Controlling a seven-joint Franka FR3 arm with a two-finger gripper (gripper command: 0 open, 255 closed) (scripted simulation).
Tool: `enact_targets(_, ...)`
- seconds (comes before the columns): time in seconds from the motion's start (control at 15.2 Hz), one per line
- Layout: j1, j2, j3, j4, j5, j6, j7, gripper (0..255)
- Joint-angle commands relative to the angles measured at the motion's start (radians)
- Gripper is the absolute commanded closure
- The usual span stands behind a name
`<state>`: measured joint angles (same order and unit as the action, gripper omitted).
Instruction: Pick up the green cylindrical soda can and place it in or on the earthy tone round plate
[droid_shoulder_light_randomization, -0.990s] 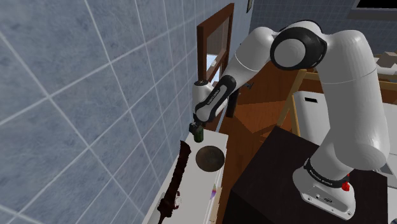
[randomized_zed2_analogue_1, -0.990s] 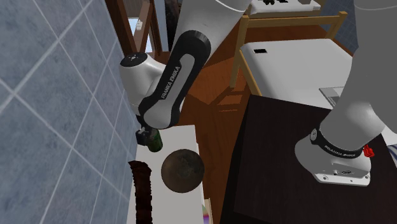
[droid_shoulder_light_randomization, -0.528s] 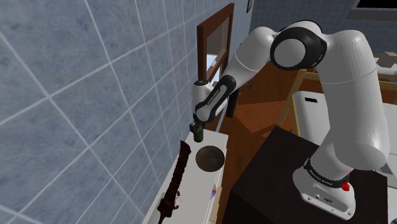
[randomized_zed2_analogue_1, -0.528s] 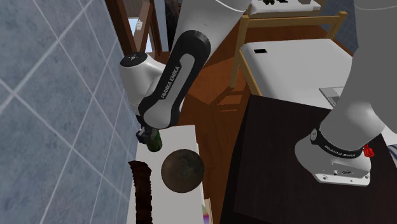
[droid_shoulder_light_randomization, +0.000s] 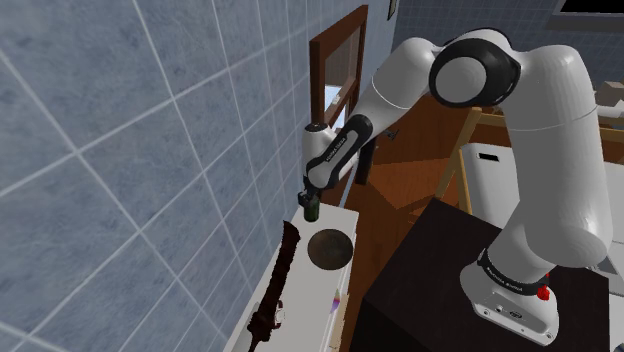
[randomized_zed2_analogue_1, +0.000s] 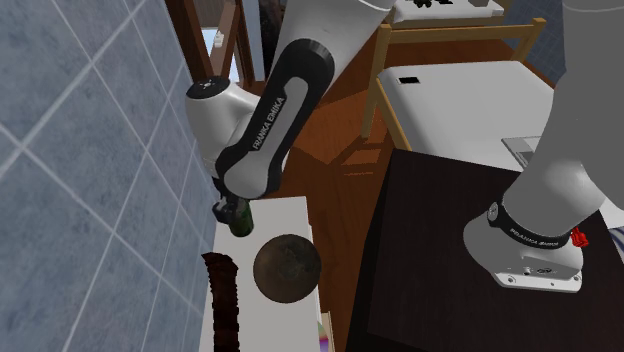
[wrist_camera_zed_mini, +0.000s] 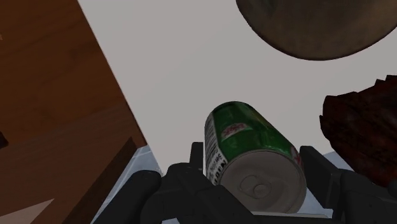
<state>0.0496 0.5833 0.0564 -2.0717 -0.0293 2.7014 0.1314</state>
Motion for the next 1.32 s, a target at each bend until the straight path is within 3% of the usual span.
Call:
enact_targets(0.0,-0.002,-0.024,0.002,-0.007,0.002,-0.016,-0.001,255)
enact_targets(0.99,-0.011,-0.194,0.013,-0.028,0.015,-0.166,-0.009,255)
enact_targets(1.25,0.022,-0.316,0.029,-0.188,0.017,-0.127,0.041,255)
